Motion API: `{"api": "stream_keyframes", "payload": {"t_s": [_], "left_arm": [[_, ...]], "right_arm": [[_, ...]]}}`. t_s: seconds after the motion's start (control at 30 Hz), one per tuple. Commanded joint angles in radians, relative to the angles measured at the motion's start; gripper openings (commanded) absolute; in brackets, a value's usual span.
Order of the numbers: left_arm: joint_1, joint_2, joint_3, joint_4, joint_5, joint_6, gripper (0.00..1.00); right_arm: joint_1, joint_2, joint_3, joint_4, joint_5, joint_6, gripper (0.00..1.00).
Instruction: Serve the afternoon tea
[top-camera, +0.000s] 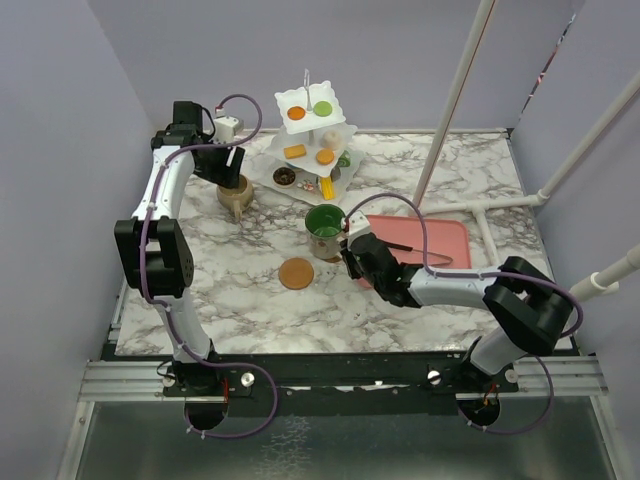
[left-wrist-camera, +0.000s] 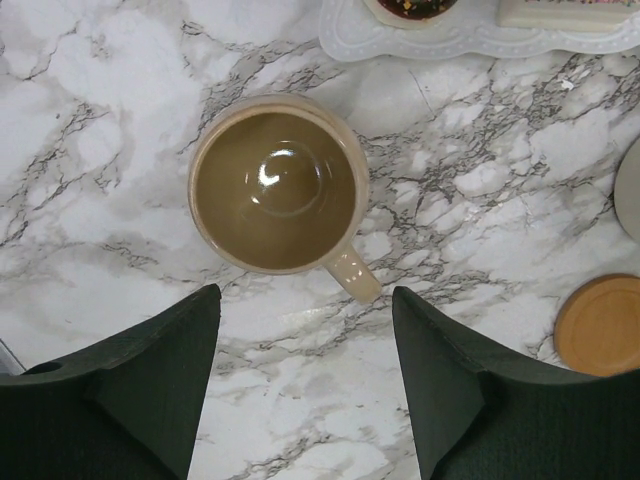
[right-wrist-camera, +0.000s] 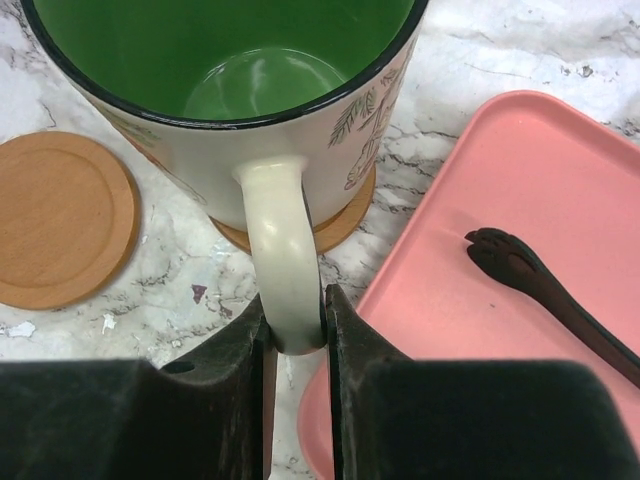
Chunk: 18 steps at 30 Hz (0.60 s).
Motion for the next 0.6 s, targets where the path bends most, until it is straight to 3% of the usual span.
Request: {"api": "stream_keyframes", "payload": {"t_s": [0.0, 0.1, 0.3, 0.57], "left_arm": [[0.02, 0.047, 0.057, 0.004, -0.045, 0.008, 0.7], [0.027, 0.059, 0.061, 0.005, -0.036, 0.001, 0.7], [0.03, 0.064, 0.058, 0.012, -0.04, 0.013, 0.69], [0.033, 0.089, 0.082, 0.014, -0.05, 0.015, 0.69]], "right_arm": [[0.002, -0.049, -0.047, 0.044, 0.074, 0.014, 0.09], [0.001, -0.052, -0.048, 0.052, 0.085, 0.014, 0.01], [0.002, -0.04, -0.048, 0.063, 0.095, 0.023, 0.01], [0.003, -0.172, -0.051, 0.166, 0.145, -0.021, 0.01]]}}
